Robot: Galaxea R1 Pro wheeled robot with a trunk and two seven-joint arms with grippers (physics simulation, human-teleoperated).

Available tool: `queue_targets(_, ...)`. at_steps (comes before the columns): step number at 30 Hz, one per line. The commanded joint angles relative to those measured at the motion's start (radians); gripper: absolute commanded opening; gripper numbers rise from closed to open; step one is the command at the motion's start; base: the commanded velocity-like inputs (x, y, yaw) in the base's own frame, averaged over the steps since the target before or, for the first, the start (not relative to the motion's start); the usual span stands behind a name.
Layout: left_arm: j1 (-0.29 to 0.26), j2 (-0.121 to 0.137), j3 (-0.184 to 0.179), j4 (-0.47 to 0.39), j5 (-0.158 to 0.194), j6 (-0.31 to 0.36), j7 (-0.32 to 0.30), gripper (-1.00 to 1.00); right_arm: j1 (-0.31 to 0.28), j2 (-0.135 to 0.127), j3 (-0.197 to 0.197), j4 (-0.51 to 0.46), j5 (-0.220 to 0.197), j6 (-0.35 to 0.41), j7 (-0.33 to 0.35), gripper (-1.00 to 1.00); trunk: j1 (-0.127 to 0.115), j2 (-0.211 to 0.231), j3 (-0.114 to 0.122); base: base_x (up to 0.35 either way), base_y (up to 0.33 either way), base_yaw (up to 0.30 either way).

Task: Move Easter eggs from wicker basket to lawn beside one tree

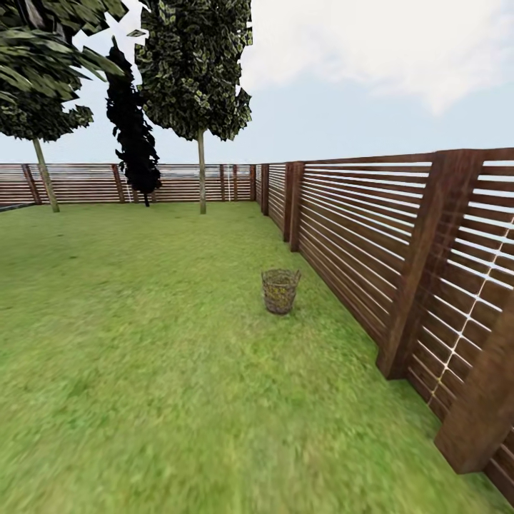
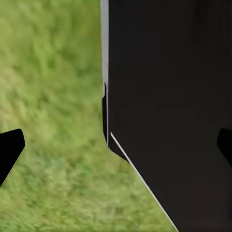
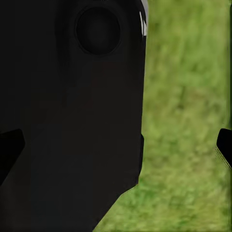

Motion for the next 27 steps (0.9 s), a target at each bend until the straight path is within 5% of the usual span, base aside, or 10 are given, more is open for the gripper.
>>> queue_targets(1, 0.000, 0.000, 0.001, 0.000, 0.001, 0.000, 0.000, 1.00, 0.000, 0.000, 0.000, 0.000, 0.000, 0.000, -0.001, 1.00, 0.001, 0.000, 0.000, 0.345, 0.000, 0.000)
queue_targets(27, 0.000, 0.000, 0.001, 0.000, 0.001, 0.000, 0.001, 1.00, 0.000, 0.000, 0.000, 0.000, 0.000, 0.000, -0.001, 1.00, 0.001, 0.000, 0.000, 0.345, 0.000, 0.000)
